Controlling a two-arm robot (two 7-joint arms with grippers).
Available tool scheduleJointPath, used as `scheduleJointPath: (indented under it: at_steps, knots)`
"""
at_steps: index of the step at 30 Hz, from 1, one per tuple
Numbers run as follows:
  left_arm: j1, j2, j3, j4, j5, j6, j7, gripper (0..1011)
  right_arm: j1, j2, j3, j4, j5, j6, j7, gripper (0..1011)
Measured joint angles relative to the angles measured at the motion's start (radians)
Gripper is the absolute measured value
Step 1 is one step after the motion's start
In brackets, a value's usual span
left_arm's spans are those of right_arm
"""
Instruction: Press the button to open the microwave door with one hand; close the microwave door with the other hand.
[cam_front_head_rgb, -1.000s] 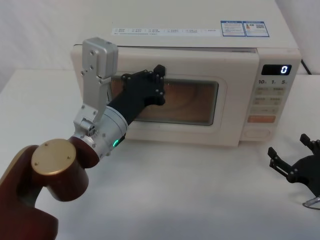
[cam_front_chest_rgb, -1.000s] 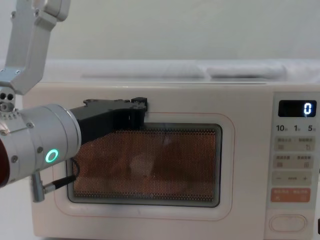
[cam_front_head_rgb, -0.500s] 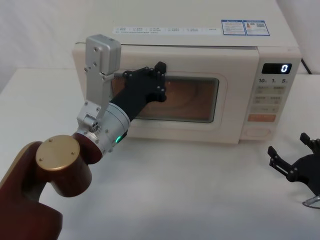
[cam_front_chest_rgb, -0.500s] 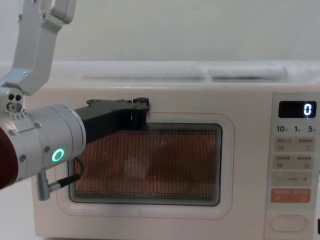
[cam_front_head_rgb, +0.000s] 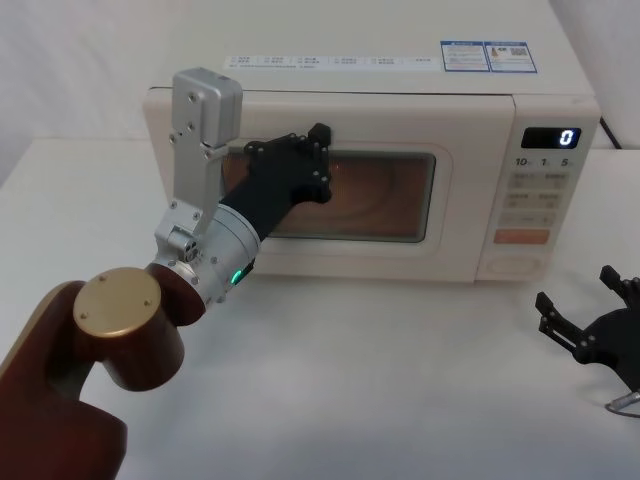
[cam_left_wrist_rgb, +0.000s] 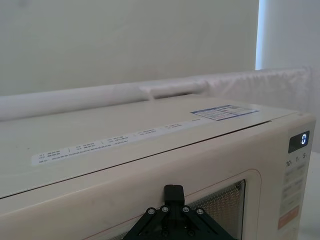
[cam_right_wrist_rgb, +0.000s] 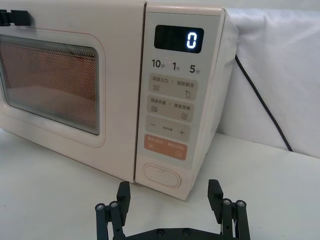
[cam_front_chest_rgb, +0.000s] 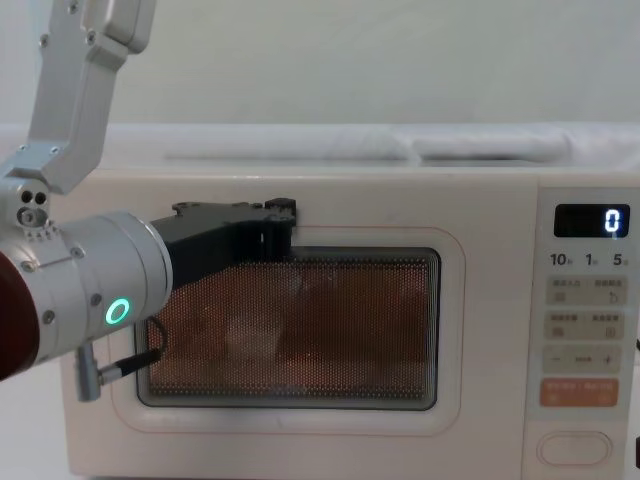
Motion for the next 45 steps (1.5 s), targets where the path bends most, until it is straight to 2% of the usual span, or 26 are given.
scheduleJointPath:
  at_steps: [18,28,35,42,45]
  knots:
    - [0.010,-0.003,-0.016,-0.006,-0.014,0.004,-0.003,0,0.000,0.000,0.000,0.000,0.000,0.000,0.000,1001]
    - [0.069,0.001,-0.038,-0.067,-0.081,0.006,-0.011,0,0.000,0.000,0.000,0.000,0.000,0.000,0.000,1001]
    - [0.151,0.028,-0.044,-0.123,-0.114,0.006,-0.007,1,0.000,0.000,0.000,0.000,0.000,0.000,0.000,1001]
    - [0.241,0.056,-0.071,-0.156,-0.138,-0.019,0.008,127,0.000,0.000,0.000,0.000,0.000,0.000,0.000,1001]
    - [0.263,0.064,-0.079,-0.162,-0.141,-0.028,0.011,255,0.000,0.000,0.000,0.000,0.000,0.000,0.000,1001]
